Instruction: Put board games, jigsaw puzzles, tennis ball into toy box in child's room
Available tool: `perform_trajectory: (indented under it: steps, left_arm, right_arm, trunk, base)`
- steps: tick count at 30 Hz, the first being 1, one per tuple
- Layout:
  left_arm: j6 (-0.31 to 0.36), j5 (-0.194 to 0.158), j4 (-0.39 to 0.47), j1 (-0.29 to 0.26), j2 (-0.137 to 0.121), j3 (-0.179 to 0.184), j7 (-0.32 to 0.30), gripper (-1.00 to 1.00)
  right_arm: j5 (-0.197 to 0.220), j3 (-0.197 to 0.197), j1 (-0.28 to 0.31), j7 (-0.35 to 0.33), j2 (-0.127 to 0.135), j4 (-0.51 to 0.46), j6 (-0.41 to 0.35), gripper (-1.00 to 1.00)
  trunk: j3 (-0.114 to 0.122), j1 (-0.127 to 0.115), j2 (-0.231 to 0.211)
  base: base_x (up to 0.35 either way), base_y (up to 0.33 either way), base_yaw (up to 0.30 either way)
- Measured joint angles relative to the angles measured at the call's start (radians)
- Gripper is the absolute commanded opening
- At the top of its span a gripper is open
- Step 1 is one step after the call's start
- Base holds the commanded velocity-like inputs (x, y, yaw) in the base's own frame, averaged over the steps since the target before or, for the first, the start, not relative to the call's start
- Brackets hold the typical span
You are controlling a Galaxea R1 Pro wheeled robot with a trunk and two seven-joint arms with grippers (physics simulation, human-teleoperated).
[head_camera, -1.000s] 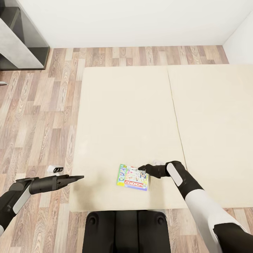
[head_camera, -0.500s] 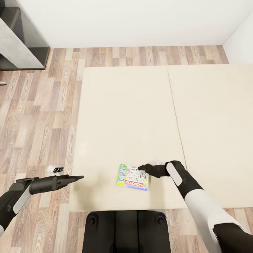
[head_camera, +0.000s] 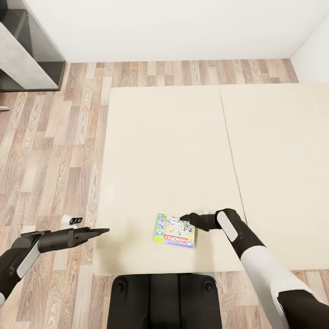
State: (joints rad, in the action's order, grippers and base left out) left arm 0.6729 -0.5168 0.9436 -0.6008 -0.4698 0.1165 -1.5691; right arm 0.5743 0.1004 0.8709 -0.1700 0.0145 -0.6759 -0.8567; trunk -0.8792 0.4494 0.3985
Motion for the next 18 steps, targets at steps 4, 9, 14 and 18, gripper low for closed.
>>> perform_trajectory:
  steps: [4,9,14,18]
  left_arm:
    - [0.000,0.000,0.000,0.000,-0.001,-0.001,0.000,1.00]
    - [0.000,0.001,0.000,0.000,0.000,-0.001,0.000,1.00]
    - [0.000,0.001,0.000,0.000,0.000,-0.001,0.000,1.00]
    - [-0.001,0.001,0.000,0.000,0.000,-0.001,0.000,1.00]
  right_arm:
    - [0.000,0.000,0.000,0.000,0.000,0.000,0.000,1.00]
    - [0.000,0.001,0.002,0.000,0.000,0.000,0.000,1.00]
    - [0.000,0.001,0.003,0.000,0.000,0.000,0.000,1.00]
    - [-0.001,0.001,0.003,0.000,0.000,0.000,0.000,1.00]
  trunk:
    - [0.000,0.000,0.000]
    - [0.000,0.000,0.000]
    - [0.000,0.000,0.000]
    - [0.000,0.000,0.000]
  base:
    - [0.000,0.002,0.000]
    - [0.000,0.029,0.000]
    - [0.000,0.077,0.000]
    - [0.000,0.012,0.000]
